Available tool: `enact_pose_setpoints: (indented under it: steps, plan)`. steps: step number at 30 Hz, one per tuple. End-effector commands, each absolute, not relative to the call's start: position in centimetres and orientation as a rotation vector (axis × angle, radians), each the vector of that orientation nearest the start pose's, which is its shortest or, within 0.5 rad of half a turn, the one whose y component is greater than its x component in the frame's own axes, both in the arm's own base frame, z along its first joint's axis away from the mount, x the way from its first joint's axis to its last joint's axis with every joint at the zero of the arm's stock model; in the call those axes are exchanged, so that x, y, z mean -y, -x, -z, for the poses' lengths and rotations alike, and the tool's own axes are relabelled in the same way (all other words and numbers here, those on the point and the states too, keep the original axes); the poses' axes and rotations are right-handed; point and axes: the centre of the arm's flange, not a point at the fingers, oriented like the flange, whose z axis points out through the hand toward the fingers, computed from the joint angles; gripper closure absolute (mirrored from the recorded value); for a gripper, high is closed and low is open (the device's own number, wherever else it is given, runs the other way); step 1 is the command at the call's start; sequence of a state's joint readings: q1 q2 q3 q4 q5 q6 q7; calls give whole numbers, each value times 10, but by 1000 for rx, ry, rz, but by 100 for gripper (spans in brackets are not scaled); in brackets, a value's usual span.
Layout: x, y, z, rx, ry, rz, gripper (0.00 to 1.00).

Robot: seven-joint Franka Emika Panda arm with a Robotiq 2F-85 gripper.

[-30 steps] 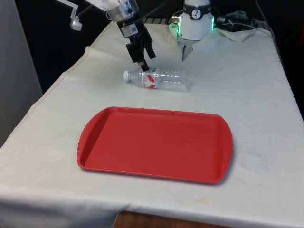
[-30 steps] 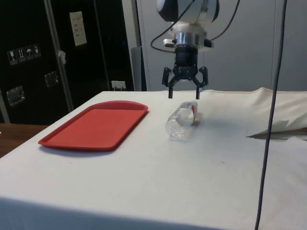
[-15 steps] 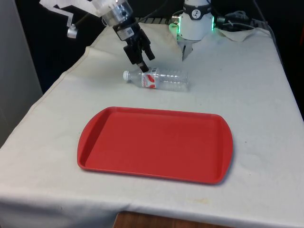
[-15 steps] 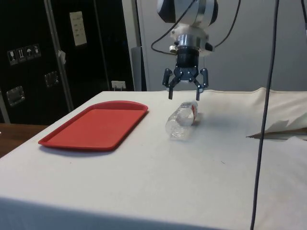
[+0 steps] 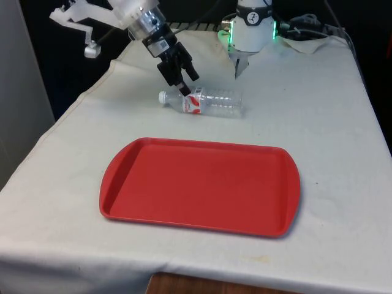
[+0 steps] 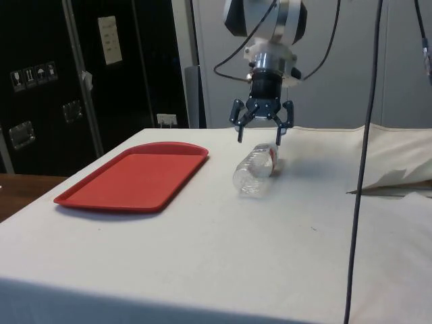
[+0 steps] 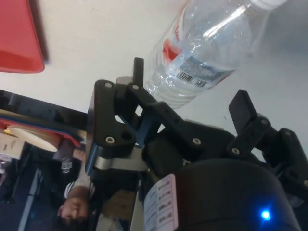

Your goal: Place the bottle upright on the tray.

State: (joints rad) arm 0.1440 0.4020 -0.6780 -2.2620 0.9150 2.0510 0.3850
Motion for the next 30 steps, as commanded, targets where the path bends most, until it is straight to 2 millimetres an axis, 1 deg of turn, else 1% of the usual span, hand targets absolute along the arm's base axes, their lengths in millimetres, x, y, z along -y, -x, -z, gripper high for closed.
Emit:
enact_pose_setpoints:
  steps: [1,17,19,30]
  plan:
    - [226,-437,-192,-1851,1849,-515,0]
    - [237,-435,-171,-1777,1797,-574,0]
    - [239,-436,-165,-1768,1788,-592,0]
    - [247,-436,-154,-1773,1744,-650,0]
